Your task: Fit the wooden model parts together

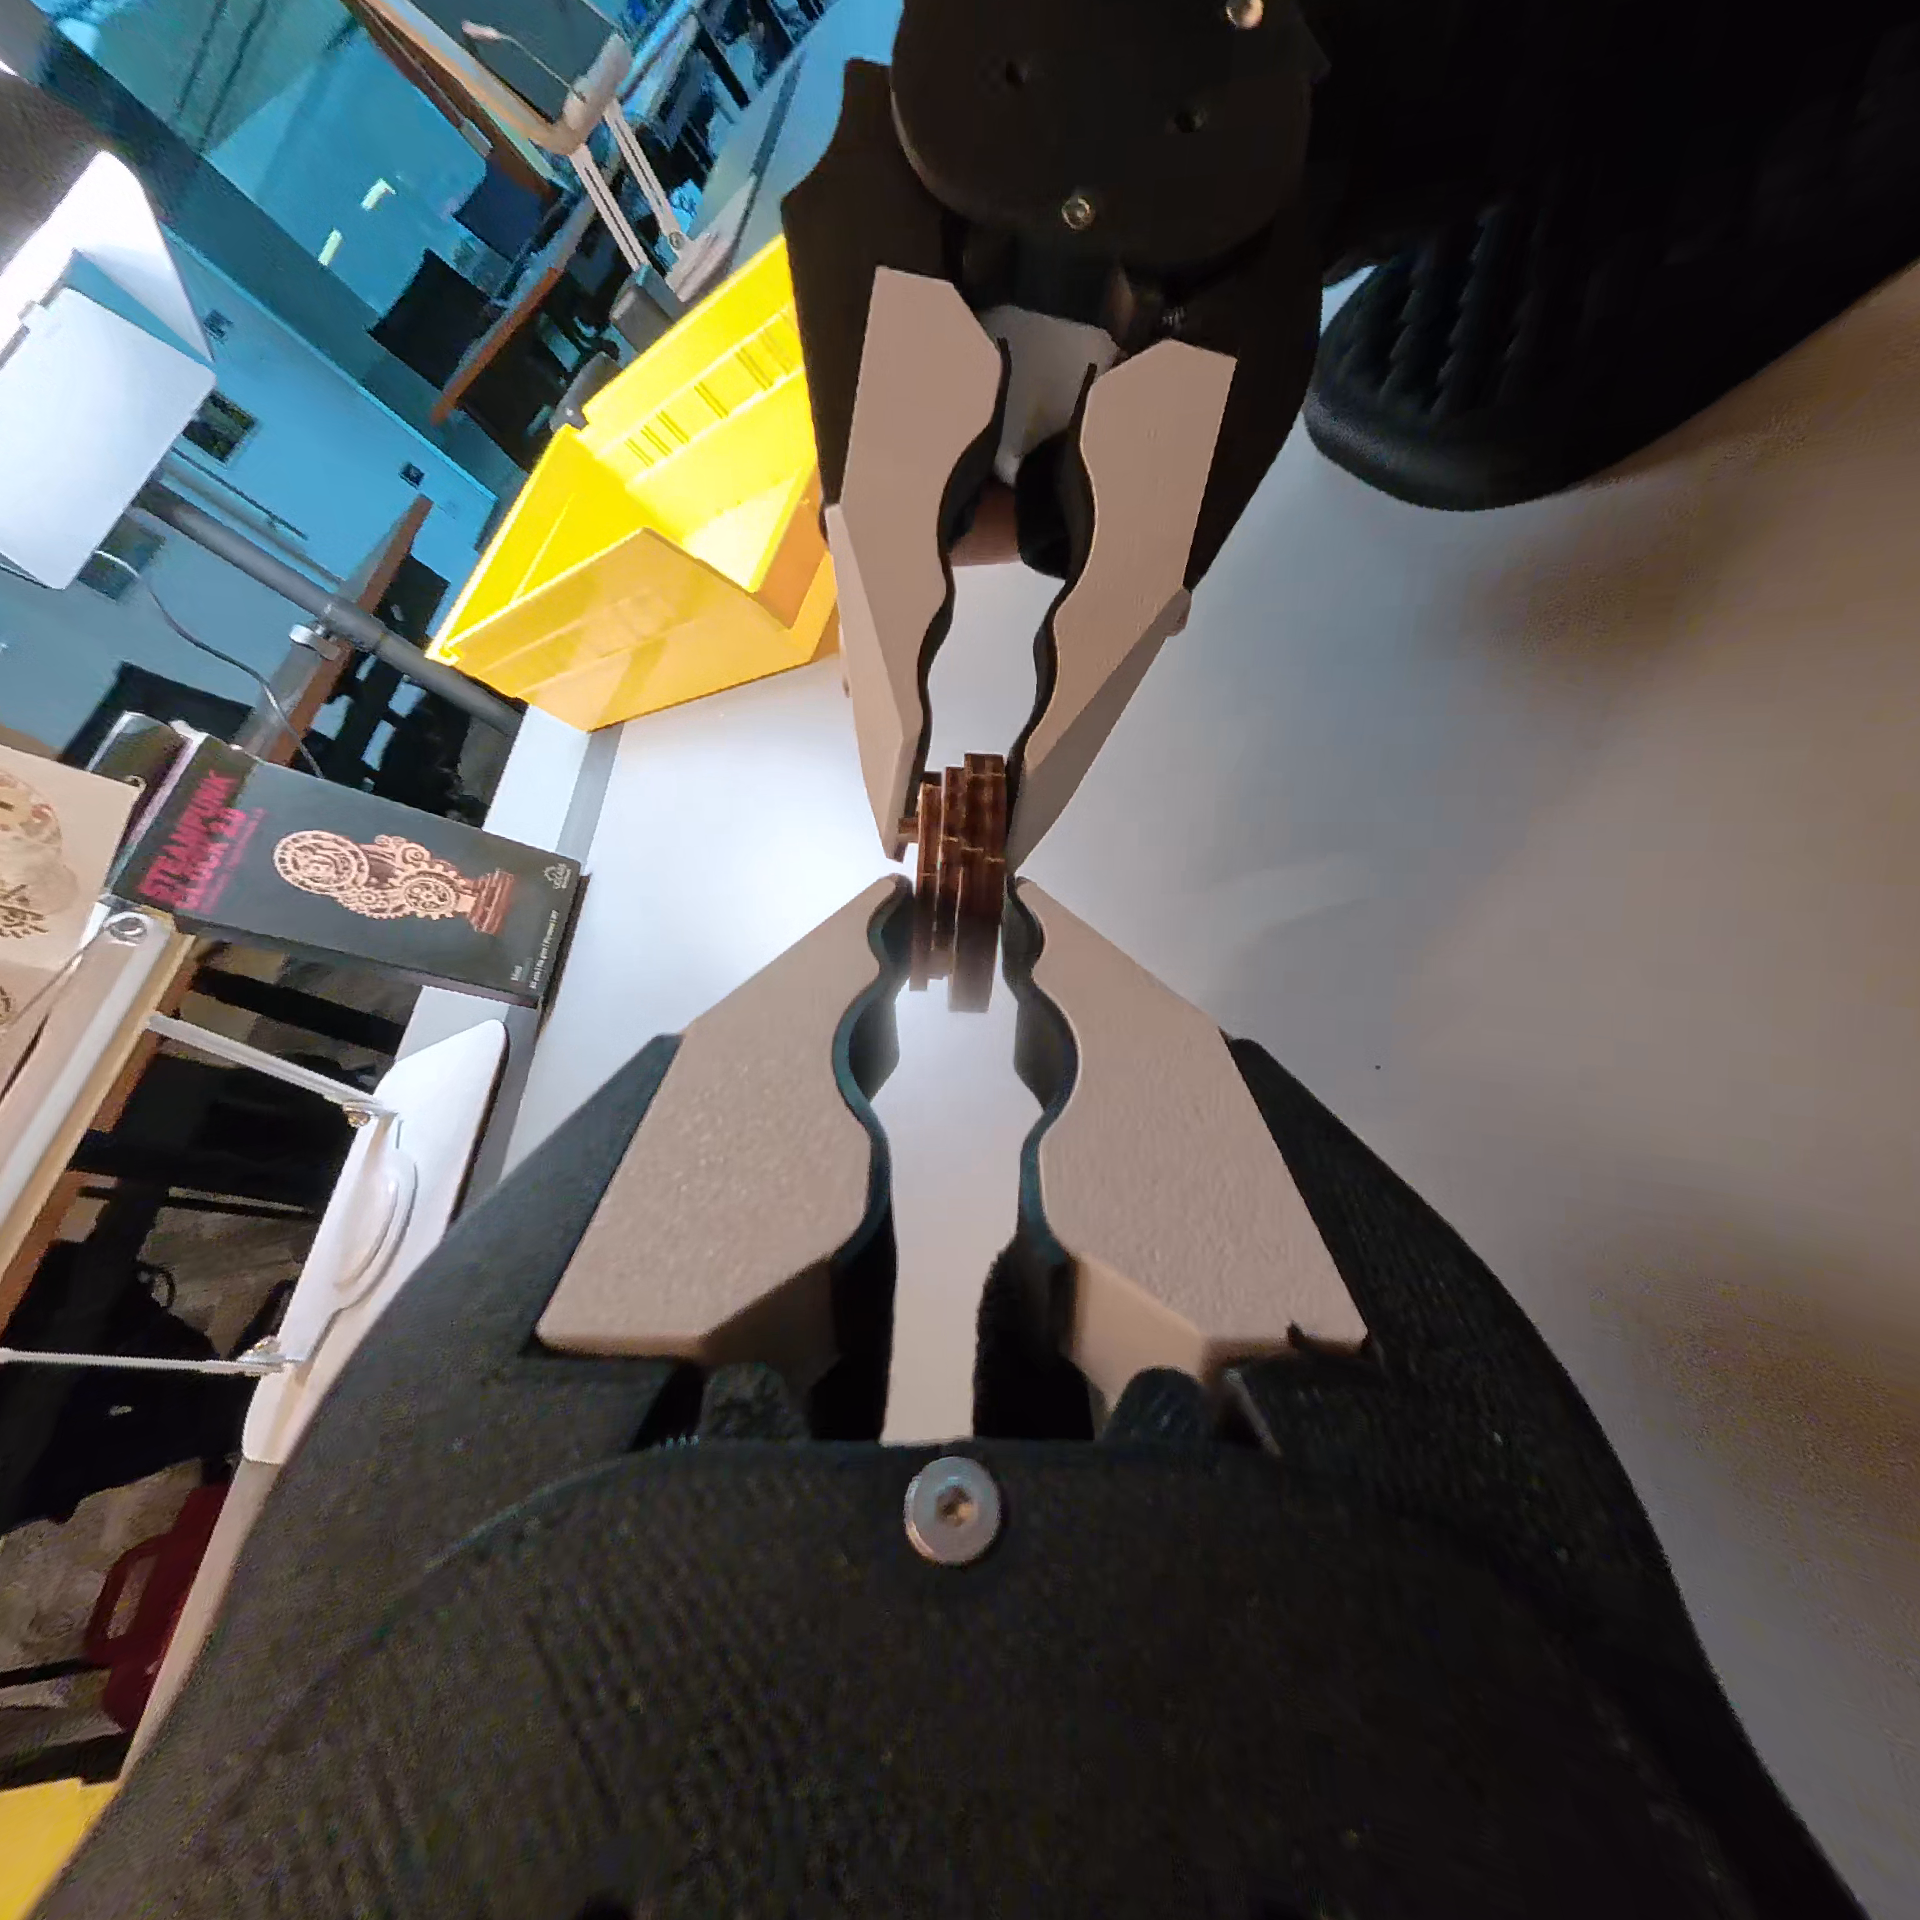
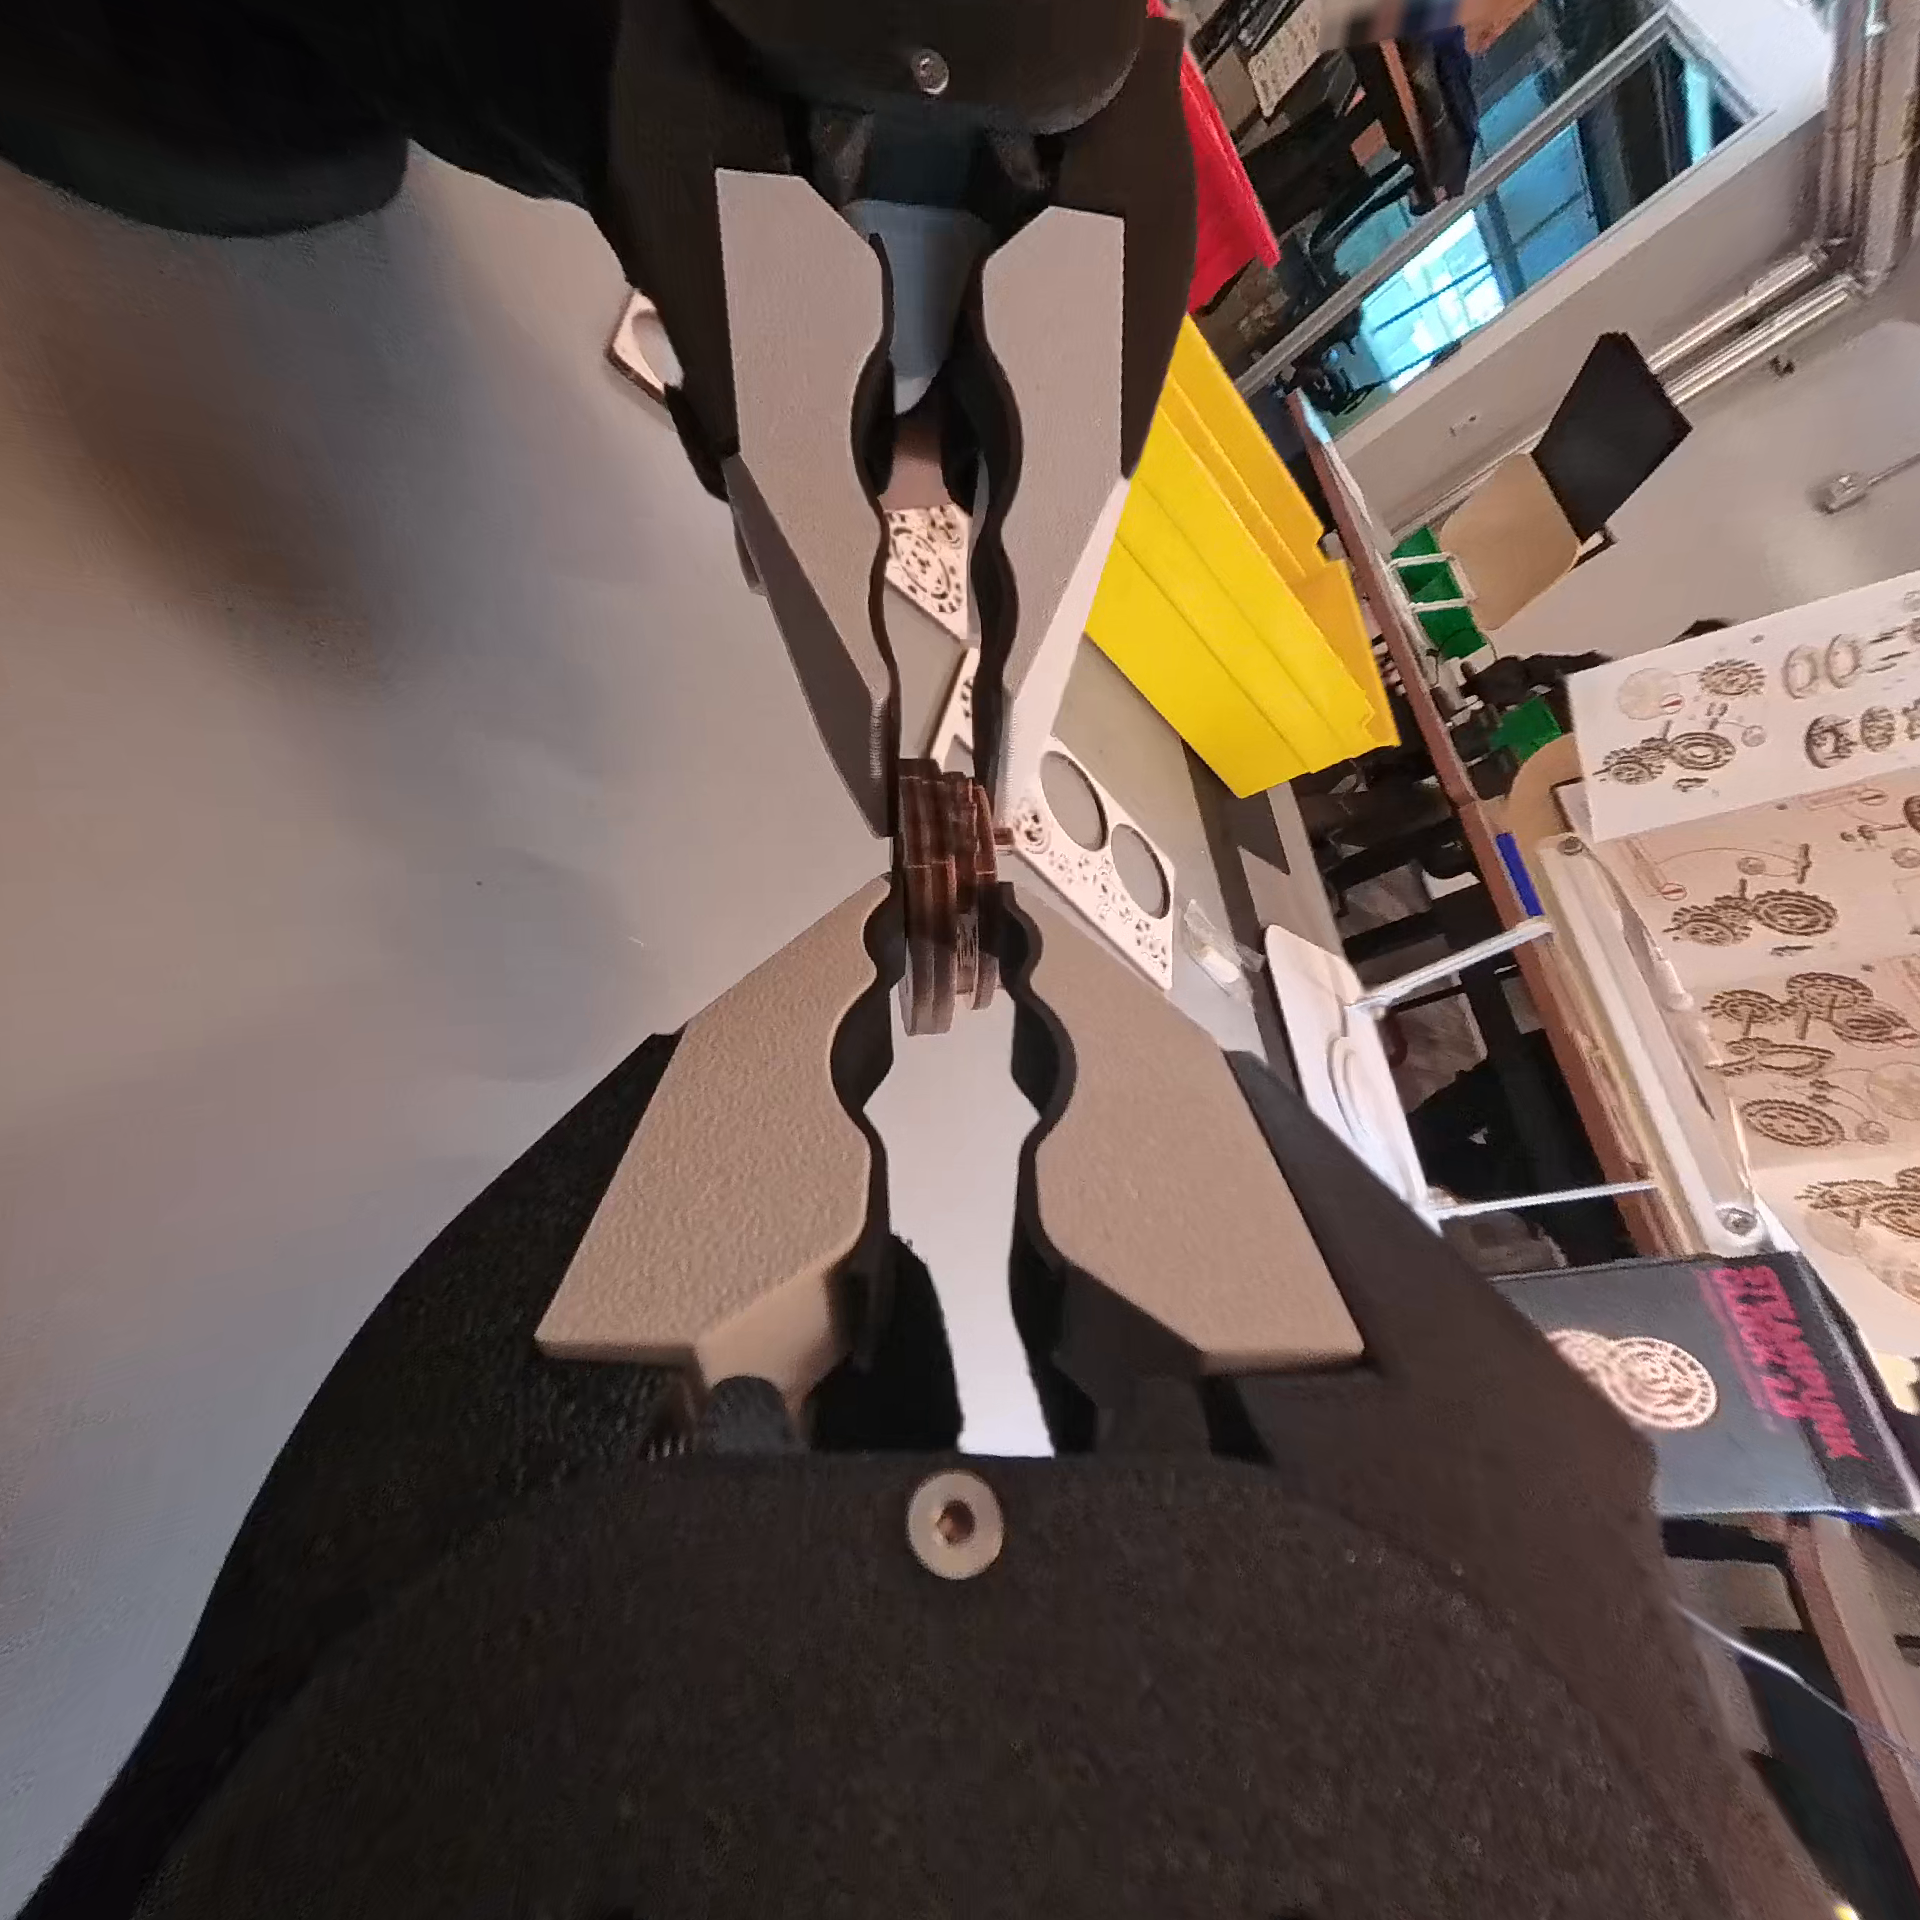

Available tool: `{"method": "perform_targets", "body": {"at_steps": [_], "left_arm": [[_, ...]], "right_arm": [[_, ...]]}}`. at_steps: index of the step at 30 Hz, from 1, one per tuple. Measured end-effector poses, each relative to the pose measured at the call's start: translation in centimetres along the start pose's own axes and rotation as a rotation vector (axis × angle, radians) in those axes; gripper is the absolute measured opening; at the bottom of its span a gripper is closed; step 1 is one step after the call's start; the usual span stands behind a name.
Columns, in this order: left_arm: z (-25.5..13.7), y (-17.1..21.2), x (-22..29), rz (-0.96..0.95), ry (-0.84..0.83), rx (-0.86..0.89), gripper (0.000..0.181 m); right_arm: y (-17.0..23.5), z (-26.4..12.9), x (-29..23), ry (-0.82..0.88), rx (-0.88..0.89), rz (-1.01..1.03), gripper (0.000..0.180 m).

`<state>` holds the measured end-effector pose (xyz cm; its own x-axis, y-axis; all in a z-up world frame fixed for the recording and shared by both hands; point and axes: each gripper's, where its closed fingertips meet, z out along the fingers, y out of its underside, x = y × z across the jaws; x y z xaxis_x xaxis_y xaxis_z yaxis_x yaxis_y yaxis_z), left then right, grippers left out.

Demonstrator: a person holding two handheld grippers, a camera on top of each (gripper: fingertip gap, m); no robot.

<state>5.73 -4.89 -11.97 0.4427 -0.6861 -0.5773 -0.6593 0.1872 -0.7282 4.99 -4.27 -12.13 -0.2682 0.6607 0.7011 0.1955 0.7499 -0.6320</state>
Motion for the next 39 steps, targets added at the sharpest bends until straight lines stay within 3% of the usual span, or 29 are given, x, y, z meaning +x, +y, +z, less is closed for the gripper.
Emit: {"method": "perform_targets", "body": {"at_steps": [4, 7, 9, 13, 17, 19, 22, 26, 29, 30, 34, 37, 39], "left_arm": [[0.1, 0.5, -0.6, -0.036, -0.023, 0.024, 0.031], [-0.1, 0.5, -0.8, -0.002, -0.051, 0.025, 0.016], [-0.4, -0.2, -1.2, 0.012, -0.082, 0.058, 0.015], [-2.1, -2.4, -2.3, -0.128, -0.072, 0.251, 0.015], [-3.9, -5.0, -2.8, -0.288, 0.004, 0.485, 0.014], [-4.7, -5.8, -3.2, -0.348, 0.015, 0.576, 0.014], [-5.4, -6.1, -3.5, -0.384, 0.032, 0.631, 0.015], [-5.8, -6.7, -3.4, -0.398, 0.06, 0.678, 0.015], [-5.6, -7.1, -2.8, -0.383, 0.082, 0.684, 0.014], [-5.5, -7.2, -2.6, -0.379, 0.086, 0.686, 0.015], [-4.5, -5.5, -2.7, -0.404, 0.1, 0.6, 0.018], [-4.6, -4.2, -4.1, -0.408, 0.029, 0.527, 0.035], [-4.9, -4.5, -4.3, -0.341, 0.002, 0.486, 0.036]], "right_arm": [[-0.3, 0.2, 0.6, 0.041, 0.042, -0.004, 0.014], [-0.6, 0.2, 0.6, 0.044, 0.042, -0.023, 0.015], [-1.0, -0.1, 1.1, 0.066, 0.068, 0.018, 0.015], [-2.0, -2.4, 3.5, 0.032, 0.225, 0.286, 0.033], [-2.7, -3.1, 3.7, -0.034, 0.342, 0.448, 0.031], [-4.0, -3.1, 3.4, -0.053, 0.396, 0.464, 0.022], [-5.3, -3.5, 3.7, -0.04, 0.439, 0.449, 0.017], [-6.6, -4.1, 3.0, -0.139, 0.499, 0.5, 0.031], [-7.6, -4.2, 3.2, -0.137, 0.537, 0.524, 0.026], [-7.8, -4.0, 3.3, -0.125, 0.527, 0.521, 0.015], [-7.1, -3.5, 3.2, -0.115, 0.46, 0.501, 0.014], [-5.2, -2.8, 3.5, -0.017, 0.315, 0.364, 0.013], [-3.9, -2.1, 3.4, 0.039, 0.192, 0.254, 0.013]]}}
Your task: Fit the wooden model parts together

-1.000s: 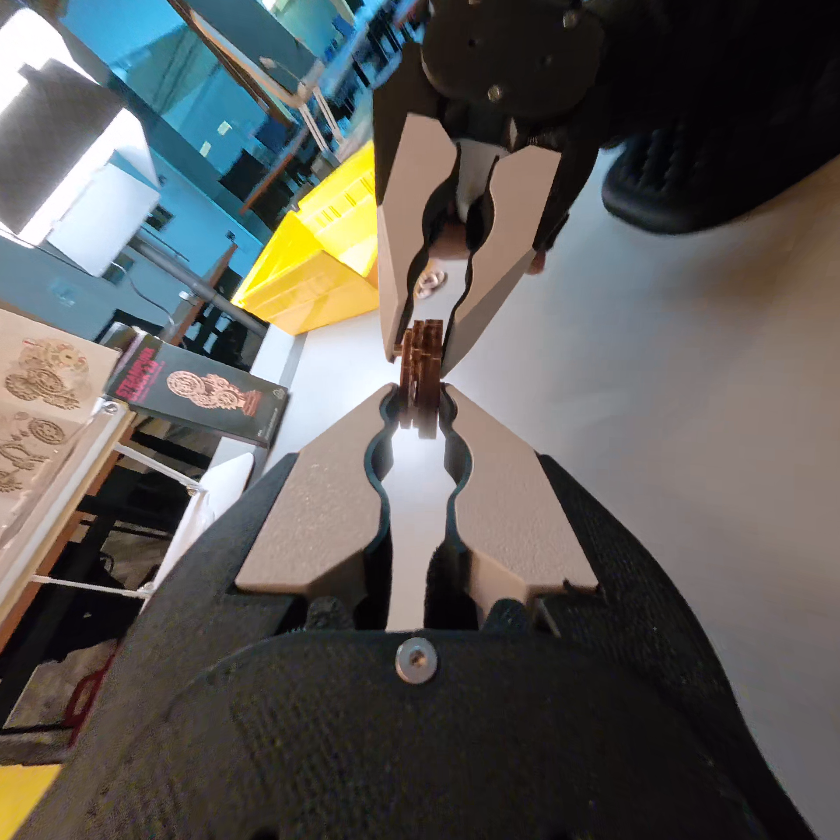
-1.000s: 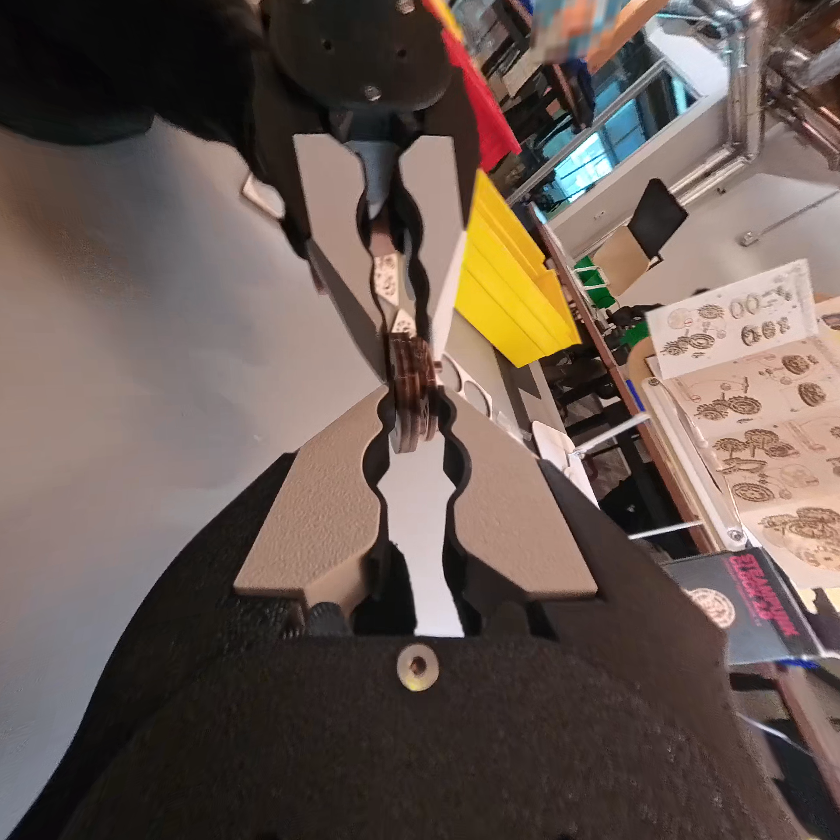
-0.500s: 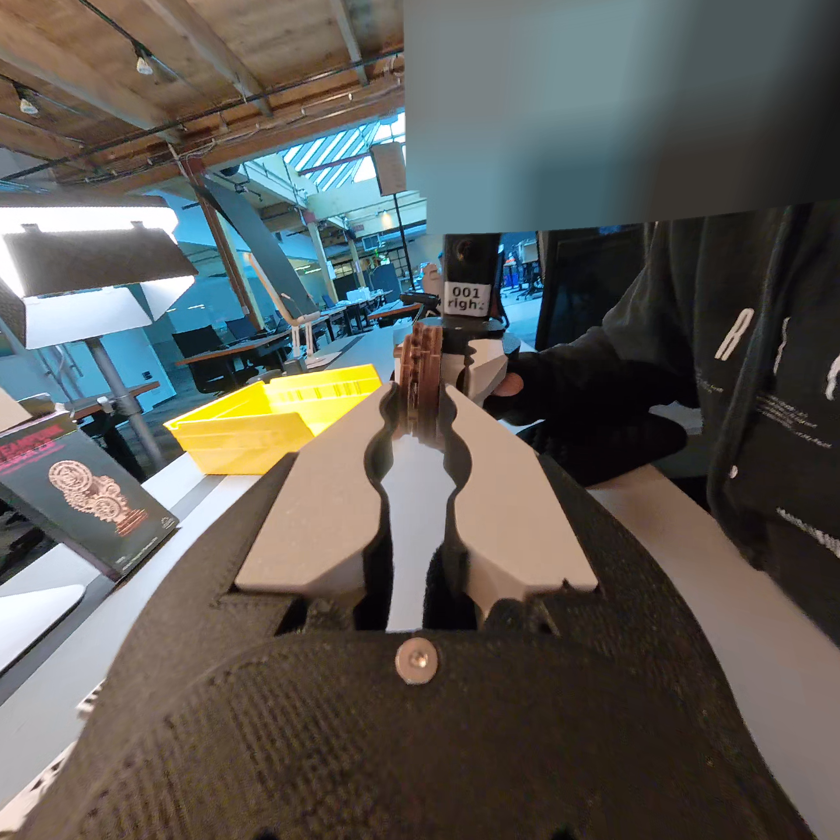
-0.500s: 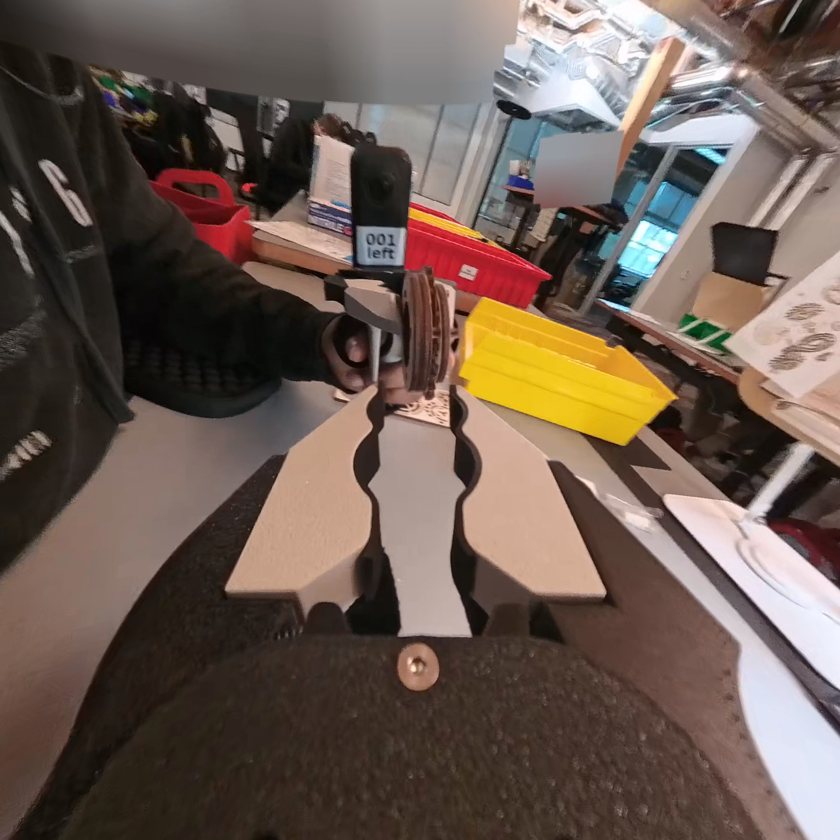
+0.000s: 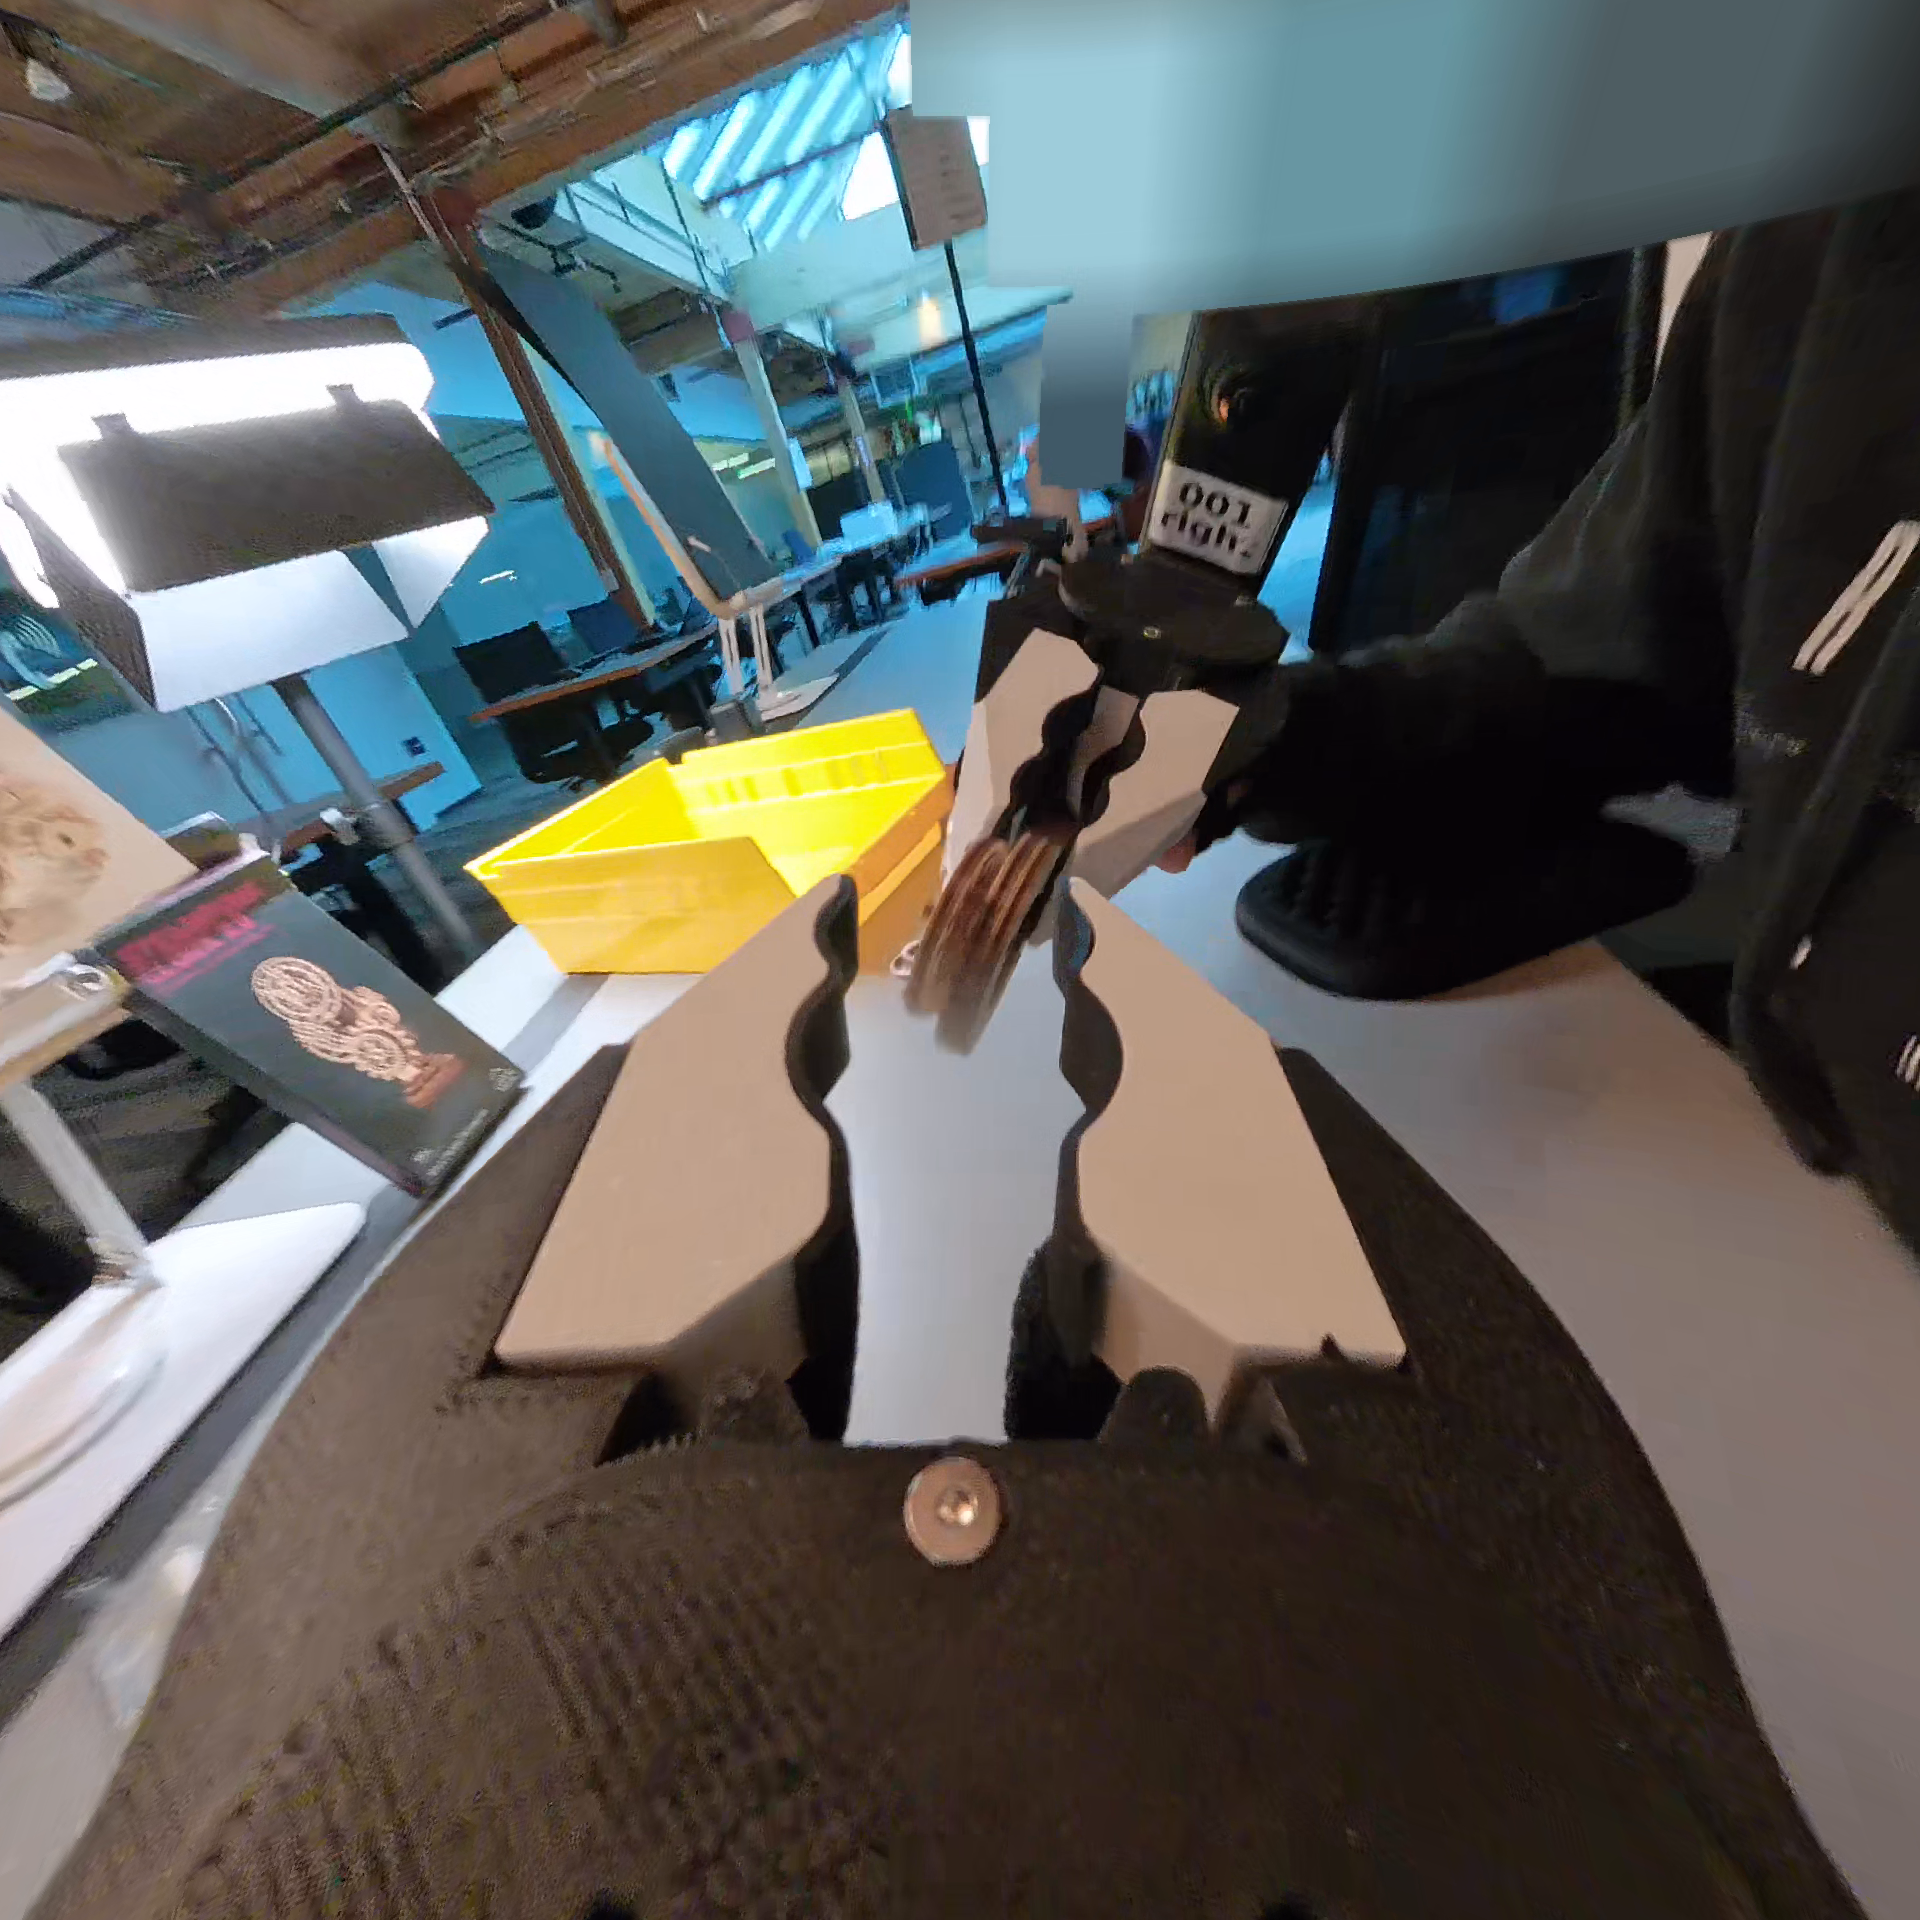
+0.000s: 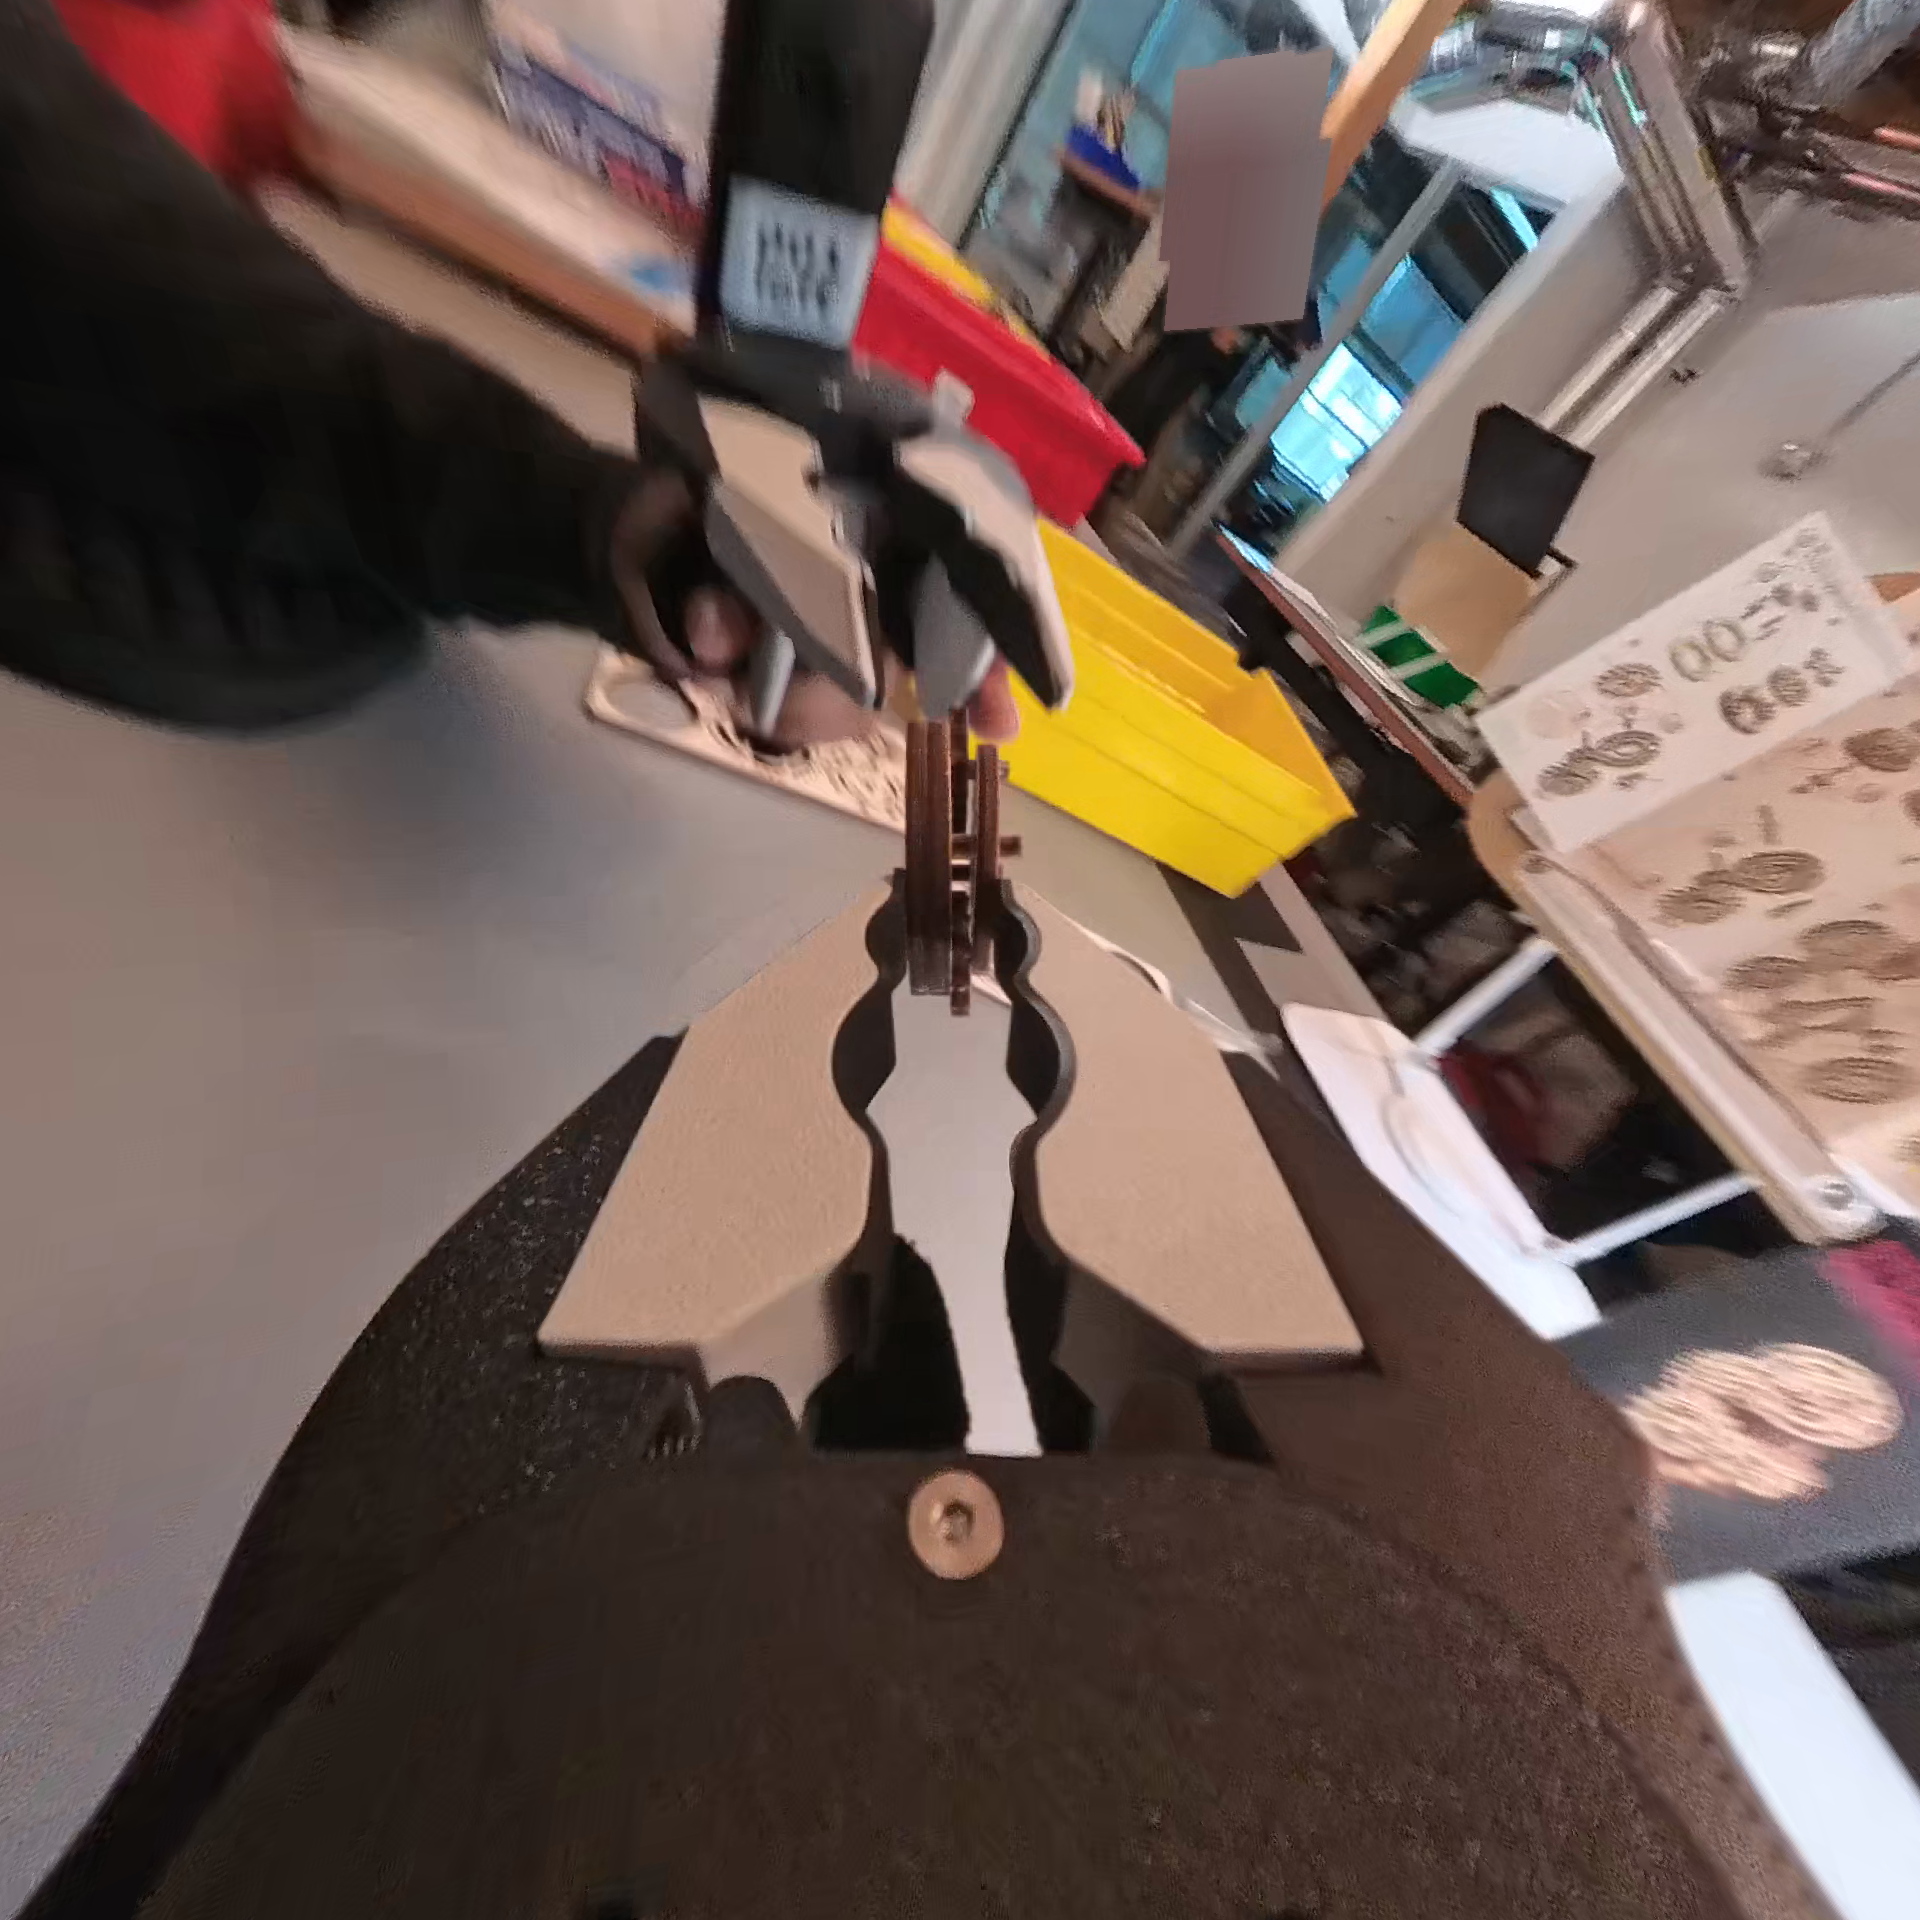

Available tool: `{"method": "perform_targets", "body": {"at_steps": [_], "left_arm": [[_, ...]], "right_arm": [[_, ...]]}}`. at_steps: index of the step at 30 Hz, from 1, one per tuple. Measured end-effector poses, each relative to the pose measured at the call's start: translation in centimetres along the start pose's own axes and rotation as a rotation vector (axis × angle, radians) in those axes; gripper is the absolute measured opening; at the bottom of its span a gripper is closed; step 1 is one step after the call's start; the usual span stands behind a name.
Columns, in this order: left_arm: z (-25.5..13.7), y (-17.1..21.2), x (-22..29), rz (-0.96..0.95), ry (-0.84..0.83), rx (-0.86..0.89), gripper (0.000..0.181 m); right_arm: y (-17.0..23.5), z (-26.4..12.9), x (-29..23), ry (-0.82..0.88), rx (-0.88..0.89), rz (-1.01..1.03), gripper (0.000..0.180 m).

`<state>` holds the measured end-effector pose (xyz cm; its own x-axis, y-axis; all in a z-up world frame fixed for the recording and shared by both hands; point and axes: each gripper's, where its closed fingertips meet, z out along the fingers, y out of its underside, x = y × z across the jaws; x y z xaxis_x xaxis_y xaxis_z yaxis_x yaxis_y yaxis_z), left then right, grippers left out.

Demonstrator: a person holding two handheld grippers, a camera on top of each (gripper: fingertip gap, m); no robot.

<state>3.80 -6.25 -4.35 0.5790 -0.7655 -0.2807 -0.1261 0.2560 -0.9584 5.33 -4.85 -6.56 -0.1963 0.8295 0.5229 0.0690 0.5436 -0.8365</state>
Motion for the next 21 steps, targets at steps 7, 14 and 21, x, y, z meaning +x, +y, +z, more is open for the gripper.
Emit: {"method": "perform_targets", "body": {"at_steps": [7, 14, 21], "left_arm": [[1.3, 4.7, 1.4, 0.227, -0.002, -0.354, 0.025], [1.2, 4.3, 1.4, 0.248, -0.006, -0.361, 0.015], [1.1, 2.1, 1.9, 0.201, 0.022, -0.221, 0.014]], "right_arm": [[2.5, 1.6, -1.4, 0.0, -0.21, -0.201, 0.014], [1.5, 1.3, -1.5, -0.022, -0.144, -0.135, 0.015], [0.4, -0.1, -0.3, -0.053, 0.032, 0.052, 0.037]]}}
